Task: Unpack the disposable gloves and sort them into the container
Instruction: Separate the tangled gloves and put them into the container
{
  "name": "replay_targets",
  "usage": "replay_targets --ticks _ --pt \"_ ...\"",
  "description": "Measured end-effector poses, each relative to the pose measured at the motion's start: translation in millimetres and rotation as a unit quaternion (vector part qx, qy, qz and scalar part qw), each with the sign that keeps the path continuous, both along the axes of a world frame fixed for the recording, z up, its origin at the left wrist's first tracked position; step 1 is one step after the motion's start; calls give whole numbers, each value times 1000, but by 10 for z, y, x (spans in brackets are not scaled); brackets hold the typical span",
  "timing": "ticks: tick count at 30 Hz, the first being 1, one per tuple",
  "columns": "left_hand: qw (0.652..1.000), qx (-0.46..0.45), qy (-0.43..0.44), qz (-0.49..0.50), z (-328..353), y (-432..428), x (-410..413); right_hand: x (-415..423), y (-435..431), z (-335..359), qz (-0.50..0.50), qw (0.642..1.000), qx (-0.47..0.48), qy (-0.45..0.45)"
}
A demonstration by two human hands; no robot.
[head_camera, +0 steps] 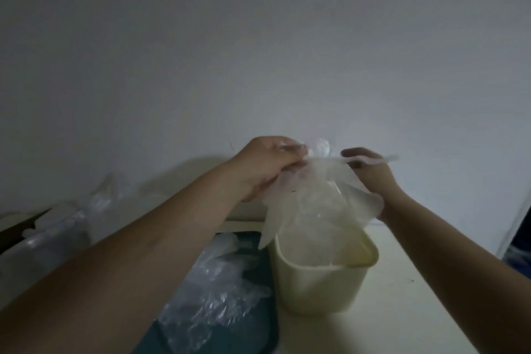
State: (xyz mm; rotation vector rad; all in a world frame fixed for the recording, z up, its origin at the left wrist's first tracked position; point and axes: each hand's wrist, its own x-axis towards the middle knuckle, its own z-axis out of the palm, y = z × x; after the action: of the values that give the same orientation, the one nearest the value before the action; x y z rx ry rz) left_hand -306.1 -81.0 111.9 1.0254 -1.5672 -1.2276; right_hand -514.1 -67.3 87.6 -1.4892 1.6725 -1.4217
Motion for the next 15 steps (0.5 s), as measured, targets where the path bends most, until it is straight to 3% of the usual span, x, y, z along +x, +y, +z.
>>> replay_targets --ticks 4,8,11,15 --pt "992 -15 -107 68 -357 -358 -220 -210 160 130 -54 994 -85 49" --pt "985 -4 -143 99 -565 -570 -361 4 397 186 100 983 -16 155" --pt "982 -16 -147 122 -626 -601 -382 263 420 11 199 919 148 308" --pt "980 -50 -112 157 -595 -529 -230 507 253 -277 232 838 196 453"
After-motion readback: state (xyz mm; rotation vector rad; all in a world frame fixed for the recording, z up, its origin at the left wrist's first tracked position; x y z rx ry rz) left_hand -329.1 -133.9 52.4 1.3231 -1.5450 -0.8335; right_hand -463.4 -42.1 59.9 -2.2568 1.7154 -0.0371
